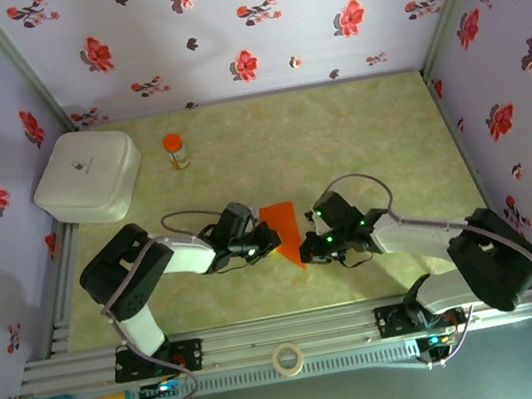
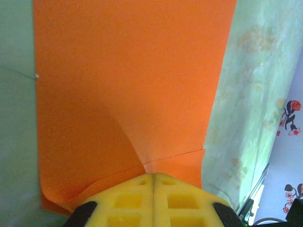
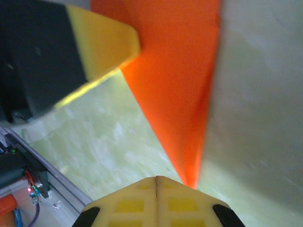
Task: Fold a paper plane with a square sheet of paper (pick it up from the middle)
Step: Third fold the triangle at the center of the table.
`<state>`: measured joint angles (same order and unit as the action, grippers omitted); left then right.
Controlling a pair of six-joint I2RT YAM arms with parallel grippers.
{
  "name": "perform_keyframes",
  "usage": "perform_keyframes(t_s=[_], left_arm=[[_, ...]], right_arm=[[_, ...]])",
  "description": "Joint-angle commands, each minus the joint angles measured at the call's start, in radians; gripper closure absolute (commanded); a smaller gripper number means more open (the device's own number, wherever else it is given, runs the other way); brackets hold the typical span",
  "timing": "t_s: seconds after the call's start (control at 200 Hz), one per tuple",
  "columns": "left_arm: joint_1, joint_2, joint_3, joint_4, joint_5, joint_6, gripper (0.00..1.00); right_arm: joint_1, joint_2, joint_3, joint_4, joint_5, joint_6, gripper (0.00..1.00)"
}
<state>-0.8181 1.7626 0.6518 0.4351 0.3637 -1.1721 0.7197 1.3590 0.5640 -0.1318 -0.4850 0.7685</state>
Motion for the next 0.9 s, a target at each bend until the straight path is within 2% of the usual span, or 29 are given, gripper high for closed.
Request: perform_keyframes(t_s=[0.0,0.22,0.355,0.46,0.635,0.745,0.895], left_arm=[[-0.006,0.030,-0.010,-0.075,-0.022,0.023,1.00],[-0.006,0.032,0.001,-0.079,-0.018,0.031,1.00],[-0.006,0.012,0.025,-0.105,-0.011,0.066,1.00],[-0.005,-0.020,0.064,-0.142,-0.005,0.093,1.00],[-0.014,-0.091,0.109,-0.231,-0.019,0.121,0.93],[-0.029,-0.102,0.114,-0.277,-0.038,0.109,1.00],[-0.066,-0.049,0.132,-0.258,-0.032,0.083,1.00]], right_arm=[[-0.005,0.074,0.059,0.074,-0.046,0.009,0.97],[-0.009,0.198,0.091,0.079,-0.016,-0.003,0.97],[-0.019,0.212,0.047,0.038,0.039,-0.014,0.99],[-0.023,0.219,0.016,0.056,0.034,-0.001,1.00],[-0.023,0.223,0.016,0.064,0.033,0.004,1.00],[-0.023,0.223,0.013,0.070,0.034,0.008,1.00],[-0.023,0.223,0.007,0.083,0.034,0.017,1.00]])
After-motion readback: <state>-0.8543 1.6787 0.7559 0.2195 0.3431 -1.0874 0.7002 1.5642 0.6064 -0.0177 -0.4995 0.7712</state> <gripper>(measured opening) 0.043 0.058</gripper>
